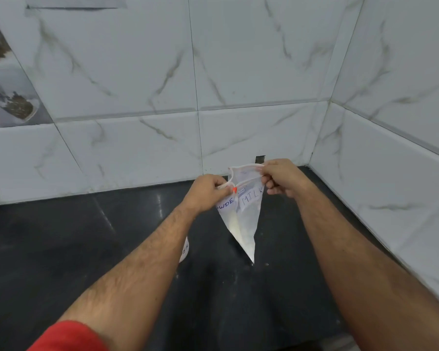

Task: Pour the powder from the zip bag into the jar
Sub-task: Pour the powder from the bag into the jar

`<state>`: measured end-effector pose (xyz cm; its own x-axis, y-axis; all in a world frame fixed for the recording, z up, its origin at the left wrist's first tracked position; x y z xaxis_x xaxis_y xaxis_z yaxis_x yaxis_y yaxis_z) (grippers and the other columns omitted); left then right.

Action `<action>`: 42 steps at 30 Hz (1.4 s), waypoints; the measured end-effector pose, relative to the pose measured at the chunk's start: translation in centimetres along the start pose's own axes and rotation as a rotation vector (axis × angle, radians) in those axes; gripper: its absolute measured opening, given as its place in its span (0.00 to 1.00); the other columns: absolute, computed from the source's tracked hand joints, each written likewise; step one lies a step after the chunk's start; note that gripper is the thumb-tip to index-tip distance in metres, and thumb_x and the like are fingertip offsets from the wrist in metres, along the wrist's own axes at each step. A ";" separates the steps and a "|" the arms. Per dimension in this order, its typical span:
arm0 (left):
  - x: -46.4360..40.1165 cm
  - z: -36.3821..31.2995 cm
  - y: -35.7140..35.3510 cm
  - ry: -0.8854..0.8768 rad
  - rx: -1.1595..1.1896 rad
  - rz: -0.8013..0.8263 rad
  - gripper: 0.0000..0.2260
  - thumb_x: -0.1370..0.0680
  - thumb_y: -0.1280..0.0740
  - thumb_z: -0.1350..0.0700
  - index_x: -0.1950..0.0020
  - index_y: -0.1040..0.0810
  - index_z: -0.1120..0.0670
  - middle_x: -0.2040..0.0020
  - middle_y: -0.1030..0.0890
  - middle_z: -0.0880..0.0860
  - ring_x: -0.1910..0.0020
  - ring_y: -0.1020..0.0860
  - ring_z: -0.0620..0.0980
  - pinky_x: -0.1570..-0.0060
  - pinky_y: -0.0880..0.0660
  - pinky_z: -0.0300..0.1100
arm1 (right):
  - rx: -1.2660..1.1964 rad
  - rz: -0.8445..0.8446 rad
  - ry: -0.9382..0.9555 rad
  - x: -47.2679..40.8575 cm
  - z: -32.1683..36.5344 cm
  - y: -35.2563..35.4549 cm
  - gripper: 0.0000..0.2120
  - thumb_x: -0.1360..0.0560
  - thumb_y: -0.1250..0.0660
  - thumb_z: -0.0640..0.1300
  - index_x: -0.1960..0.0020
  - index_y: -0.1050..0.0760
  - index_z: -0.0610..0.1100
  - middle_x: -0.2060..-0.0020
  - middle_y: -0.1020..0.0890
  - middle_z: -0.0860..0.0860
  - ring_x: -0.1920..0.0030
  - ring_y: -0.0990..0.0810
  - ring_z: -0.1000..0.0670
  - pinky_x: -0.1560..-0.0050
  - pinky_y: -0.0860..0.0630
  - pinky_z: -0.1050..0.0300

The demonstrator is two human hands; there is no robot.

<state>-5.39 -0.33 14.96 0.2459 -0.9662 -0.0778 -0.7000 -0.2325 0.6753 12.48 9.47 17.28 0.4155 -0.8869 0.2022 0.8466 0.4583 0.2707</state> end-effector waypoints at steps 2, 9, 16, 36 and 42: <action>-1.2 -1.8 1.4 -0.033 0.071 -0.059 0.17 0.23 0.29 0.49 0.65 0.24 0.59 0.68 0.26 0.53 0.70 0.31 0.46 0.69 0.35 0.39 | -0.146 -0.054 0.067 -0.7 0.7 1.9 0.07 0.20 0.34 0.43 0.56 0.23 0.42 0.69 0.25 0.48 0.78 0.32 0.55 0.77 0.30 0.61; -3.4 -5.3 5.2 -0.110 0.375 -0.184 0.17 0.23 0.30 0.50 0.67 0.32 0.53 0.69 0.31 0.52 0.71 0.33 0.46 0.69 0.34 0.39 | -0.493 -0.239 -0.067 -1.8 -6.7 2.3 0.26 0.21 0.38 0.64 0.40 0.20 0.42 0.61 0.20 0.48 0.65 0.23 0.51 0.65 0.24 0.55; -4.1 -6.6 8.7 -0.060 0.960 -0.166 0.11 0.18 0.36 0.52 0.46 0.18 0.58 0.52 0.16 0.55 0.56 0.19 0.51 0.63 0.24 0.42 | -0.936 0.066 -0.206 -2.1 -8.8 -2.9 0.33 0.20 0.47 0.68 0.27 0.31 0.46 0.35 0.21 0.42 0.39 0.19 0.40 0.38 0.23 0.37; -2.5 -2.7 9.5 -0.040 1.437 -0.175 0.29 0.15 0.47 0.49 0.66 0.13 0.50 0.64 0.14 0.49 0.65 0.15 0.46 0.68 0.21 0.37 | -1.164 0.020 -0.013 -2.3 1.8 -3.8 0.19 0.16 0.44 0.52 0.50 0.20 0.40 0.58 0.13 0.43 0.54 0.16 0.43 0.47 0.22 0.45; -2.8 -1.9 10.4 -0.049 1.481 -0.174 0.17 0.17 0.44 0.47 0.49 0.18 0.53 0.56 0.14 0.51 0.57 0.16 0.51 0.60 0.19 0.42 | -0.920 -0.033 0.052 -2.3 2.4 -2.8 0.08 0.19 0.36 0.43 0.47 0.21 0.41 0.55 0.15 0.45 0.56 0.16 0.44 0.52 0.21 0.48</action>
<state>-12.09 0.16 23.62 0.3947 -0.9107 -0.1217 -0.7003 -0.2124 -0.6815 8.34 10.33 18.36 0.3819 -0.9104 0.1592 0.7801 0.2252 -0.5837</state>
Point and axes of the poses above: each hand's wrist, its own x-axis away from the middle knuckle, its own y-axis out of the back of the hand, z = x × y, the point moved 7 cm from there along -x, towards the middle knuckle
